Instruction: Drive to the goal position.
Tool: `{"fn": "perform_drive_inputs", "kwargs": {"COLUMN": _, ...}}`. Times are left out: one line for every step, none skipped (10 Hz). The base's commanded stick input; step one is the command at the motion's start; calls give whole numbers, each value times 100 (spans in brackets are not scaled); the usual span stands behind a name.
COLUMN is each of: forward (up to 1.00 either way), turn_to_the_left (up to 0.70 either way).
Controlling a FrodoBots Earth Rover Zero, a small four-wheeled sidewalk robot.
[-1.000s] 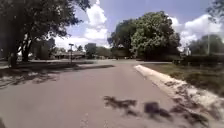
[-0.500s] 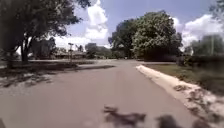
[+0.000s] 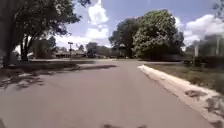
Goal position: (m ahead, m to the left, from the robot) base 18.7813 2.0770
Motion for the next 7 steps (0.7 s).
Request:
{"fn": "perform_drive_inputs", "kwargs": {"forward": 70, "turn_to_the_left": 0}}
{"fn": "perform_drive_inputs", "kwargs": {"forward": 70, "turn_to_the_left": 0}}
{"fn": "perform_drive_inputs", "kwargs": {"forward": 70, "turn_to_the_left": 0}}
{"fn": "perform_drive_inputs", "kwargs": {"forward": 70, "turn_to_the_left": 0}}
{"fn": "perform_drive_inputs", "kwargs": {"forward": 70, "turn_to_the_left": 0}}
{"fn": "perform_drive_inputs", "kwargs": {"forward": 70, "turn_to_the_left": 0}}
{"fn": "perform_drive_inputs", "kwargs": {"forward": 70, "turn_to_the_left": 0}}
